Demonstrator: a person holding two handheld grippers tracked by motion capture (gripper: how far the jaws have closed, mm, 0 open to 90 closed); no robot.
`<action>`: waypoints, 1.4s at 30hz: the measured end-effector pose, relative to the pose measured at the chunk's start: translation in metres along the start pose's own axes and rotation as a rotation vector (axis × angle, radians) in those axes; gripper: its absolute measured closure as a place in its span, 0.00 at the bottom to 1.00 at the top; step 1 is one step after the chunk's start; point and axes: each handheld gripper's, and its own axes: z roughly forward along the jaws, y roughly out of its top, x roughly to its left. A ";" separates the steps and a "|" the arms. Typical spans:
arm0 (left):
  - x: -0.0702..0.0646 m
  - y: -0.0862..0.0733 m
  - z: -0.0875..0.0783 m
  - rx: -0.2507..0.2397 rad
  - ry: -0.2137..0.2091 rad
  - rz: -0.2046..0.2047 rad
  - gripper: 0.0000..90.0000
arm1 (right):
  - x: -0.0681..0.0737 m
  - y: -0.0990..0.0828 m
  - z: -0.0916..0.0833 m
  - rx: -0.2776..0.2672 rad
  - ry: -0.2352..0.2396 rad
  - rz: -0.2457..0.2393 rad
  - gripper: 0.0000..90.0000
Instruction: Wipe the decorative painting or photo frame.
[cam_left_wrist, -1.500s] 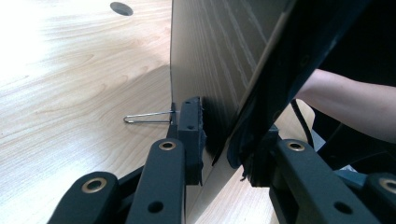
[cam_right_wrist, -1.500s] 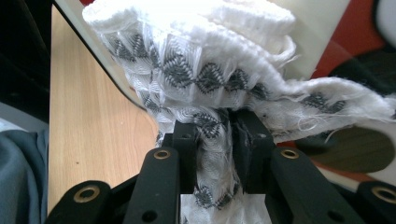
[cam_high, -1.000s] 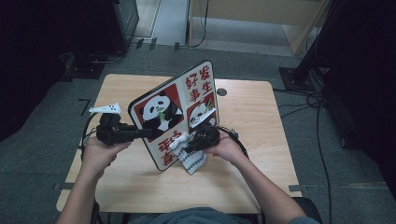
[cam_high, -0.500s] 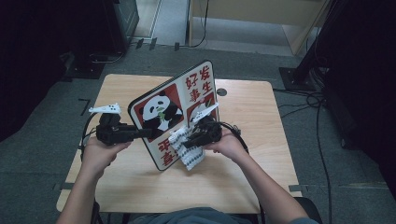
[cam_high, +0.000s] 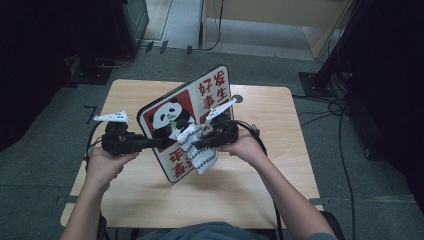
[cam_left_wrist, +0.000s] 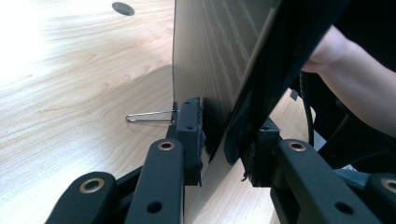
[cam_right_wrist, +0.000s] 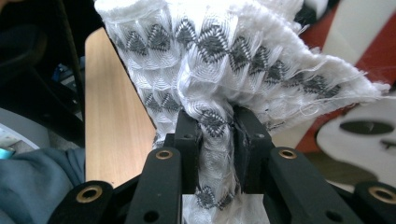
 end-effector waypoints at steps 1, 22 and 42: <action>0.000 0.000 -0.001 0.000 0.000 0.000 0.80 | 0.001 0.003 -0.002 -0.009 0.000 -0.012 0.83; 0.002 -0.002 -0.009 -0.028 0.001 -0.006 0.82 | 0.032 0.080 -0.033 -0.057 -0.007 -0.089 0.83; 0.002 -0.003 -0.009 -0.036 0.000 0.001 0.83 | 0.050 0.120 -0.038 -0.088 -0.022 -0.138 0.83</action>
